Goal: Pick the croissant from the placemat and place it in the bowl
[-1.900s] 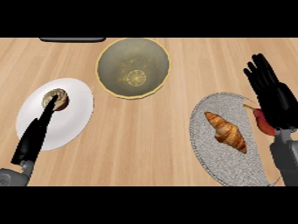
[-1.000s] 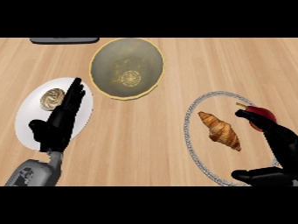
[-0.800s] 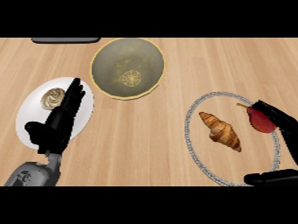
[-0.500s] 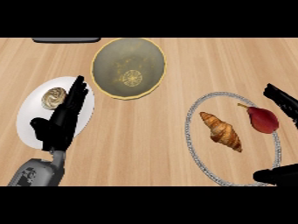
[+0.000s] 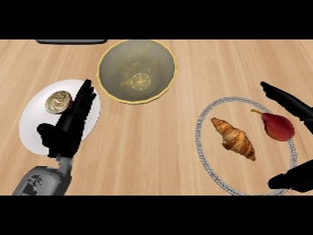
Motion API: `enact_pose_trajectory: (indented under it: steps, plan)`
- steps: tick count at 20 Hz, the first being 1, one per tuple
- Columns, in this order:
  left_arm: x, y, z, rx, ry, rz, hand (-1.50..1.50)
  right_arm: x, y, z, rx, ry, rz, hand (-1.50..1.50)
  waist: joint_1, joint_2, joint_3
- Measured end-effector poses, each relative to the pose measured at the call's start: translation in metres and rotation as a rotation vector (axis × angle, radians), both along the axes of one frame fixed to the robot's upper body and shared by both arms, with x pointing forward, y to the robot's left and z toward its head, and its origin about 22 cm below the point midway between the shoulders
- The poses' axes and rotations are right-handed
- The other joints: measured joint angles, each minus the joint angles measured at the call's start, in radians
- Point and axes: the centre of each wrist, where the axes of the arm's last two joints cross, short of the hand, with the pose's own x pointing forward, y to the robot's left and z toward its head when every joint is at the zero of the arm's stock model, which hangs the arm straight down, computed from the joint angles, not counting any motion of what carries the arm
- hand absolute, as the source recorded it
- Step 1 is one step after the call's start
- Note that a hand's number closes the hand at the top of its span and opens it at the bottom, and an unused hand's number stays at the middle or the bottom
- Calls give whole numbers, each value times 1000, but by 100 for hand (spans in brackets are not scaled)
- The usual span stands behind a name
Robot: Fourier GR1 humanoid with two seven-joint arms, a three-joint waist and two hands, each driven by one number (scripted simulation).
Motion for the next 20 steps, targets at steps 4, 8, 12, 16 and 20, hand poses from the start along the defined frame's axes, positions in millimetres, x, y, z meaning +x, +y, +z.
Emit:
enact_pose_trajectory:
  steps: [4,8,12,16,20]
  plan:
    - [-3,6,1,4,3,1,0,6,0,-12,-75,75,6,-150,0,0,0]
    - [-1,3,3,2,9,0,0,15,-7,-25,-103,114,25,-150,-1,0,1]
    - [1,8,4,5,8,2,0,16,-16,-36,-102,138,49,-150,-4,0,1]
    - [4,6,6,1,3,1,0,14,-18,-45,-50,141,69,-150,-5,0,1]
    - [-2,10,9,-2,7,3,0,9,-19,-51,17,146,90,-150,-5,-1,1]
